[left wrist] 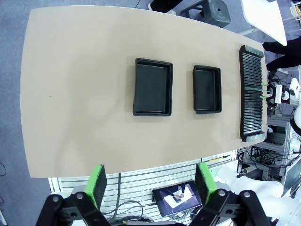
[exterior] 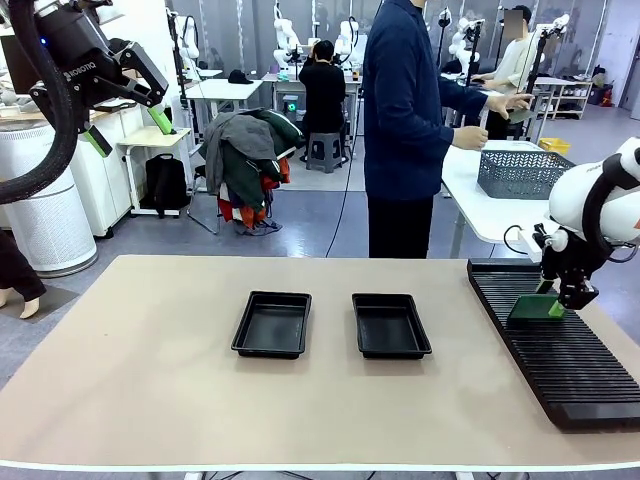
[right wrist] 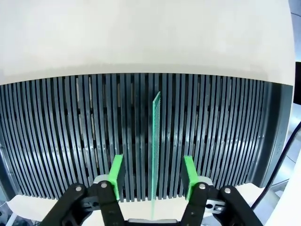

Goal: Inspect and transfer BCBs to ESD trays.
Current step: Pick up the Blank PCB from the PCB Rack and place it in the left ESD tray.

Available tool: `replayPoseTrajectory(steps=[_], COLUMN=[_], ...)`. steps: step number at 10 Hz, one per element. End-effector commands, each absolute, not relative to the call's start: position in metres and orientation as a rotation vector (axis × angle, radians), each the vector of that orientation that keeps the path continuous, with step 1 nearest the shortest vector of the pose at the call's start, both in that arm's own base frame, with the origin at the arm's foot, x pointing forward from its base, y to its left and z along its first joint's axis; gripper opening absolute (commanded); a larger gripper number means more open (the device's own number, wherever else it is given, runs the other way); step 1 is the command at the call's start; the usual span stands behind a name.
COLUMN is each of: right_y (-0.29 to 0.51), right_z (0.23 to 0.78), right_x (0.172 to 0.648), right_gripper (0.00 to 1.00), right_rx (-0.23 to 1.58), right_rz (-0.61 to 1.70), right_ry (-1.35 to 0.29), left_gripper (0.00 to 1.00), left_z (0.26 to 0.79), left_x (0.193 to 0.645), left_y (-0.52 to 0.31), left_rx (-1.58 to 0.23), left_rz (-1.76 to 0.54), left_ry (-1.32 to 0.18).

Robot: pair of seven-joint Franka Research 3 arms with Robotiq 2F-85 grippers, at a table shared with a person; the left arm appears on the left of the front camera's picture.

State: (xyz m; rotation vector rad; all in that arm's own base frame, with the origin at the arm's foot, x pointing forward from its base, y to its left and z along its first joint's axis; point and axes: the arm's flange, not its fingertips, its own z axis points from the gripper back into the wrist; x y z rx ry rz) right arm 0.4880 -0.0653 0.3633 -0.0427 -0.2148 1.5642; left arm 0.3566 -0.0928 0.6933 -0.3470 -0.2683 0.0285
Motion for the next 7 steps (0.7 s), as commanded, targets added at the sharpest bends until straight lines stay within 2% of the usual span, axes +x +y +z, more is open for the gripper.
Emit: replayPoseTrajectory(steps=[1, 7], right_y=[-0.0688, -0.0697], right_z=[0.3589, 0.3633], right_x=[0.4929, 0.498], right_gripper=[0.53, 0.18], right_rx=[-0.066, -0.081], right_rz=[1.611, 1.633], right_ry=[-0.234, -0.198], left_gripper=[1.0, 1.0], left_z=[0.6914, 0.6914], left_x=[0.3576, 0.3576], left_y=[-0.092, -0.092], left_rx=[-0.348, -0.348], left_rz=[0.023, 0.023], left_ry=[-0.271, -0.271])
